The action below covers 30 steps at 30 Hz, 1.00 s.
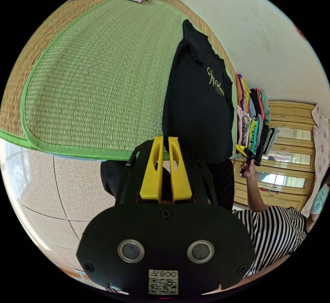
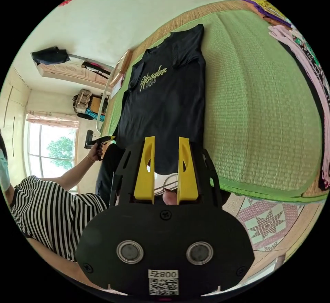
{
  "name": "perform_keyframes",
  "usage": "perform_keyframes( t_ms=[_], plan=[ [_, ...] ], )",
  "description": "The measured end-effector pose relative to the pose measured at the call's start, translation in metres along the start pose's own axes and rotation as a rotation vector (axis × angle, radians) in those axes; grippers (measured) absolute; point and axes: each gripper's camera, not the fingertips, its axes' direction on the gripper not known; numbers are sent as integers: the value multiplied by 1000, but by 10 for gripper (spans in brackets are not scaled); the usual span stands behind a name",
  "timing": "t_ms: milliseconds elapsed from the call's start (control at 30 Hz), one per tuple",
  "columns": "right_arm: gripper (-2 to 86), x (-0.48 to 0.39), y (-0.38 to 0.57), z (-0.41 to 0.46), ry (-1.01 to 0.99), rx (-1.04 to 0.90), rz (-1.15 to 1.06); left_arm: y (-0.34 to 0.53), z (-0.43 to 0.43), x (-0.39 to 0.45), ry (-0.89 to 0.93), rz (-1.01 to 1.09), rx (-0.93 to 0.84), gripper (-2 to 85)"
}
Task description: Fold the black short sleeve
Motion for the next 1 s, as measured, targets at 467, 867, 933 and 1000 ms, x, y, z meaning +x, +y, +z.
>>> perform_keyframes(
  t_ms=[467,867,933,1000],
  plan=[
    [50,4,15,23,389,-120,44,10,-2,-14,-21,-3,-18,24],
    [8,19,66,-66,42,-28,26,65,-47,-21,197,66,47,18],
    [8,18,80,-80,24,-18,15,80,-56,-22,221,79,56,18],
    [7,20,93,-91,-2,-2,12,99,-68,-24,277,90,81,18]
  ],
)
